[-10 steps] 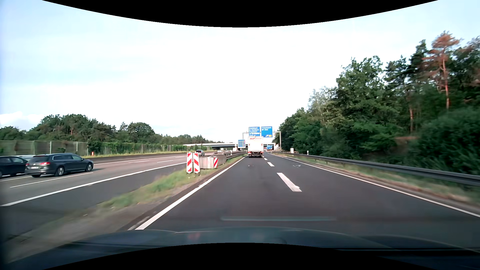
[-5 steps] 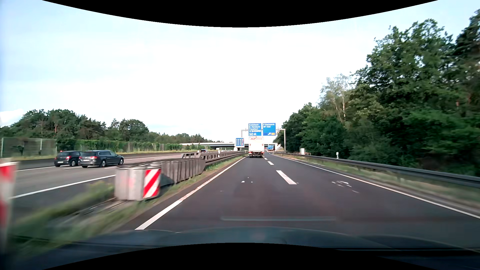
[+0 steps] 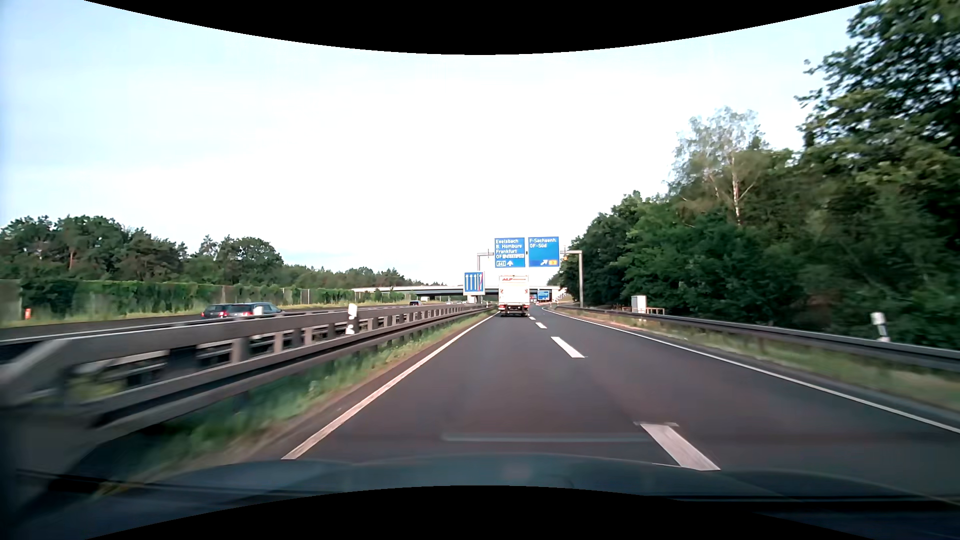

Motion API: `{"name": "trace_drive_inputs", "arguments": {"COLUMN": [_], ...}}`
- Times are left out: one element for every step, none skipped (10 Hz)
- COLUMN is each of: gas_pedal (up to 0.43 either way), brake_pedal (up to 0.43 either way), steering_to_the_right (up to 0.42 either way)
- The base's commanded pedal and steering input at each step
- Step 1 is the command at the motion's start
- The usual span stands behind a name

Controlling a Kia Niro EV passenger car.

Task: Follow the waypoints while adhering to traffic rules and regulations

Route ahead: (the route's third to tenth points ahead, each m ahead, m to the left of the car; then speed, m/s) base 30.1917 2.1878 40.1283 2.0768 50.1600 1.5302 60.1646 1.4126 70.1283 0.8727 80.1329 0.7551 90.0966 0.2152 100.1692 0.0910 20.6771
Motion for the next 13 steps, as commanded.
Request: {"name": "trace_drive_inputs", "arguments": {"gas_pedal": [0.098, 0.098, 0.098, 0.098, 0.098, 0.098, 0.098, 0.098, 0.098, 0.098, 0.098, 0.098, 0.098], "brake_pedal": [0.0, 0.0, 0.0, 0.0, 0.0, 0.0, 0.0, 0.0, 0.0, 0.0, 0.0, 0.0, 0.0], "steering_to_the_right": [-0.002, -0.001, -0.001, -0.001, -0.001, -0.001, -0.001, -0.001, -0.001, -0.001, -0.002, -0.002, -0.002]}}
